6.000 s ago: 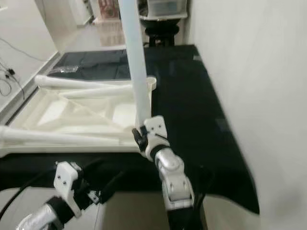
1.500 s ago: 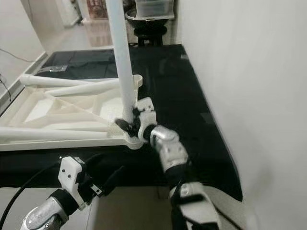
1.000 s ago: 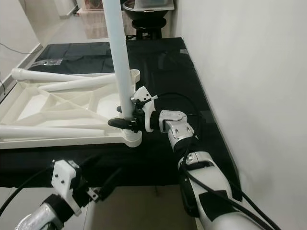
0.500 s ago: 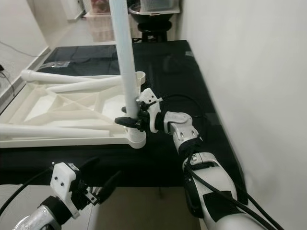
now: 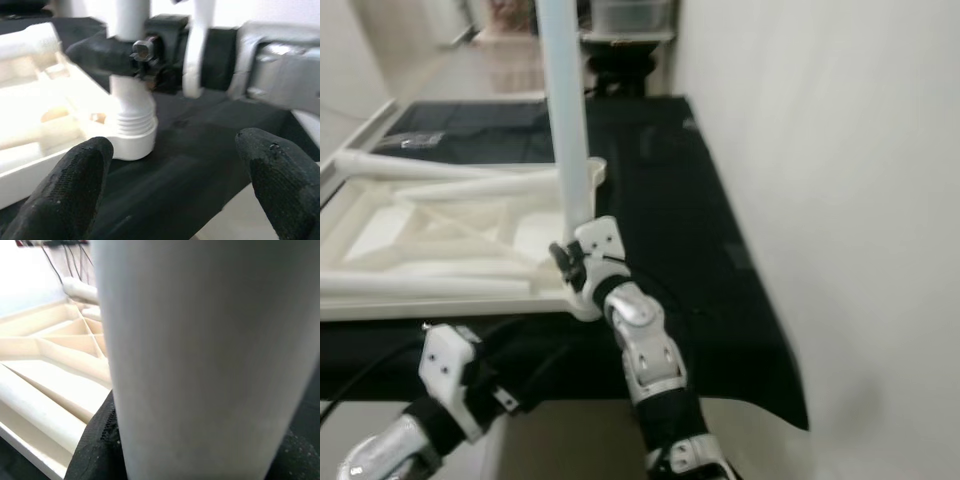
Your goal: Building children table
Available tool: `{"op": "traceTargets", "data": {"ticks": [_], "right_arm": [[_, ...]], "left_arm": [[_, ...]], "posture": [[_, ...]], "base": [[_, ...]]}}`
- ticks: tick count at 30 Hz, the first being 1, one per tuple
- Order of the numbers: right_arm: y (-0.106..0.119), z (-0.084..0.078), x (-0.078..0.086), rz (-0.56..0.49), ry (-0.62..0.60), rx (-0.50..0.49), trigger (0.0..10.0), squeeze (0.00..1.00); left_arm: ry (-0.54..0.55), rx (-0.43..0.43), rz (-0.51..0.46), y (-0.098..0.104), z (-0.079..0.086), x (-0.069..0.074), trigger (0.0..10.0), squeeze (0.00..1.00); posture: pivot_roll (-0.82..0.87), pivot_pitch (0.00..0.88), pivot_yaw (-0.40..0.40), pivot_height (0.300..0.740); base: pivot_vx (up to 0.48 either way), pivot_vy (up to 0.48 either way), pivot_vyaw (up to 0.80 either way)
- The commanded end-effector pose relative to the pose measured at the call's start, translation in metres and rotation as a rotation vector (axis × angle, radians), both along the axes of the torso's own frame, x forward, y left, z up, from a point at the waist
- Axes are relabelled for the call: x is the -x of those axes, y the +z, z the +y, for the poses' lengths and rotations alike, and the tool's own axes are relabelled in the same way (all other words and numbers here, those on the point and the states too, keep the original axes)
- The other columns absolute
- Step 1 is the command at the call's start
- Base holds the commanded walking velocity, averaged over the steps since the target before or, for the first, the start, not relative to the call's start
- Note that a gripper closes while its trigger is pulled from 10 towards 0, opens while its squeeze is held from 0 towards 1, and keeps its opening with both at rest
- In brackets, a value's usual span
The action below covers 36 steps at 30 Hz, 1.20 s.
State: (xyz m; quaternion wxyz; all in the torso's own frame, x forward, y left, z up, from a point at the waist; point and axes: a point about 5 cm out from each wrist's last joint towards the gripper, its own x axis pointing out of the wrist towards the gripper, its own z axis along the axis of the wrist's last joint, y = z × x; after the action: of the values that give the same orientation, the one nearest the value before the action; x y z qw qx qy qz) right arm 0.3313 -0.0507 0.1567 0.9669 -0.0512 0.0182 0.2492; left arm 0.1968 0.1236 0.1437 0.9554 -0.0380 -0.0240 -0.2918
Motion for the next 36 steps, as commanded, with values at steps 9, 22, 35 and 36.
{"op": "traceTargets", "data": {"ticks": [9, 22, 35, 36], "right_arm": [[0.005, -0.021, -0.004, 0.06, 0.181, -0.1, 10.0, 0.0], [0.041, -0.046, -0.027, 0.024, 0.732, 0.033, 10.0, 0.0], [0.035, -0.059, -0.04, 0.052, 0.7, 0.024, 0.0, 0.0], [0.035, -0.059, -0.04, 0.052, 0.7, 0.024, 0.0, 0.0]], "left_arm": [[-0.007, 0.003, 0.042, -0.002, 0.008, -0.007, 10.0, 0.0], [-0.046, 0.009, 0.057, -0.001, 0.007, -0.014, 10.0, 0.0], [-0.026, -0.011, 0.05, -0.006, 0.003, -0.021, 10.0, 0.0], [-0.026, -0.011, 0.05, -0.006, 0.003, -0.021, 10.0, 0.0]], "posture": [[-0.02, 0.135, 0.049, 0.74], [-0.02, 0.084, 0.064, 0.74], [-0.03, 0.063, 0.039, 0.74], [-0.03, 0.063, 0.039, 0.74]], "base": [[0.0, 0.0, 0.0], [0.0, 0.0, 0.0], [0.0, 0.0, 0.0], [0.0, 0.0, 0.0]]}}
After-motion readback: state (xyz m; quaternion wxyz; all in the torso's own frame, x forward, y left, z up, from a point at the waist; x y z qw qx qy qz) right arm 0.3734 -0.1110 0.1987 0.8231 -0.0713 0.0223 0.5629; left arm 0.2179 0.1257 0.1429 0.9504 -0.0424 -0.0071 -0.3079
